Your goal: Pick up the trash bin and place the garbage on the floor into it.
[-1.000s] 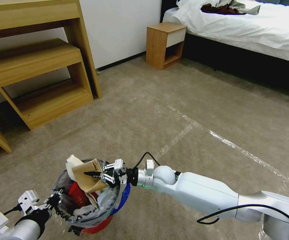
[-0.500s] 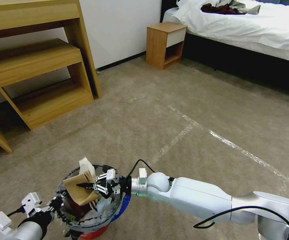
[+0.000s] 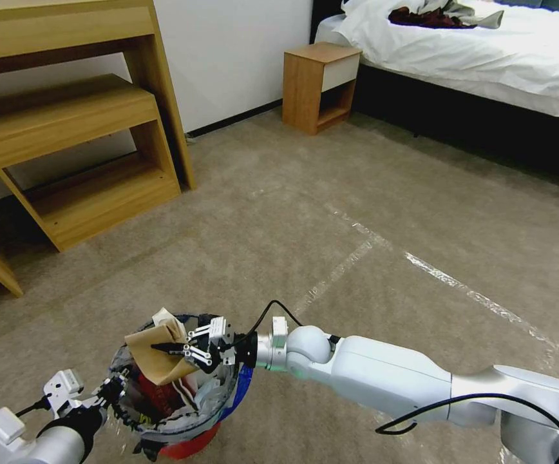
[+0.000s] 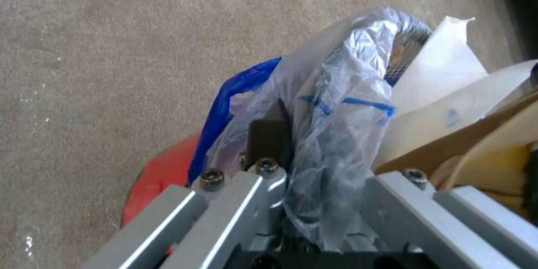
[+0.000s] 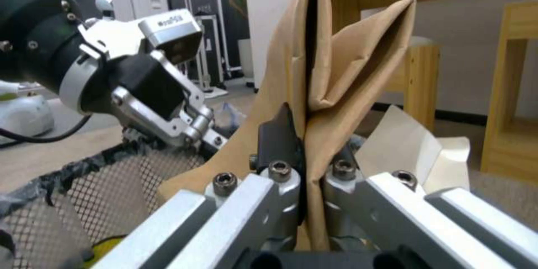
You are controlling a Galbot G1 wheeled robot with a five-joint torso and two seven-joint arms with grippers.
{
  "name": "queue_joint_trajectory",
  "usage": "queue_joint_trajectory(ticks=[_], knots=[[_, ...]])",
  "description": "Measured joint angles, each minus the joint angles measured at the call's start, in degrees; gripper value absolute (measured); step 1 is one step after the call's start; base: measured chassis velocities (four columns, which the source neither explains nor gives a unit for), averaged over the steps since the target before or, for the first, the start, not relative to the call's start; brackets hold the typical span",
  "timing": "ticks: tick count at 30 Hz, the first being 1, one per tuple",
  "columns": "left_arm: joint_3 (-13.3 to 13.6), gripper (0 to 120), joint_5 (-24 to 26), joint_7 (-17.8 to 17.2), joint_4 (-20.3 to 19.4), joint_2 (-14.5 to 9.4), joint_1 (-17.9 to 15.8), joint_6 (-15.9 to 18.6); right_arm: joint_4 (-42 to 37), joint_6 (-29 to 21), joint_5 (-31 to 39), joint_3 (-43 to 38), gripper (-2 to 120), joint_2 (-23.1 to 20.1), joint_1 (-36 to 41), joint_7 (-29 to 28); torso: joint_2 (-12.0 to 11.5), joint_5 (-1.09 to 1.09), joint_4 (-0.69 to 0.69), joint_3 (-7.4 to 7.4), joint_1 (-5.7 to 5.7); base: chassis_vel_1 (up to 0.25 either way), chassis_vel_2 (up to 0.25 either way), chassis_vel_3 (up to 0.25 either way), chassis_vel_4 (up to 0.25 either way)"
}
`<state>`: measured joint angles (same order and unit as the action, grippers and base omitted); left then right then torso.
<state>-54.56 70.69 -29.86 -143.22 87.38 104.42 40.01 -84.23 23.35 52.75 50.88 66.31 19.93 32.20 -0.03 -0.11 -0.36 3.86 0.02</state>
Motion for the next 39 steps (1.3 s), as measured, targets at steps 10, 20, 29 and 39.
queue_joint_trajectory(ticks=[10, 20, 29, 39], knots=[[0.2, 0, -0.4, 0.1, 0.0, 0.1, -0.8, 0.0, 0.2, 2.2, -0.2, -0.9, 10, 0.5, -1.3, 1.3, 0.0, 0.00, 0.00, 0.00, 0.00, 0.000, 0.000, 0.000, 0.000], [0.3, 0, -0.4, 0.1, 0.0, -0.1, -1.5, 0.0, 0.5, 2.1, -0.2, -1.3, 45, 0.7, -2.1, 2.2, 0.0, 0.00, 0.00, 0.00, 0.00, 0.000, 0.000, 0.000, 0.000], [0.2, 0, -0.4, 0.0, 0.0, -0.1, -1.7, 0.0, 0.3, 2.2, -0.1, -1.6, 81, 1.0, -3.4, 2.0, 0.0, 0.00, 0.00, 0.00, 0.00, 0.000, 0.000, 0.000, 0.000], [0.1, 0, -0.4, -0.1, 0.0, -0.1, -1.7, 0.0, 0.3, 2.6, -0.1, -1.8, 99, 0.8, -3.6, 1.6, 0.0, 0.00, 0.00, 0.00, 0.00, 0.000, 0.000, 0.000, 0.000]])
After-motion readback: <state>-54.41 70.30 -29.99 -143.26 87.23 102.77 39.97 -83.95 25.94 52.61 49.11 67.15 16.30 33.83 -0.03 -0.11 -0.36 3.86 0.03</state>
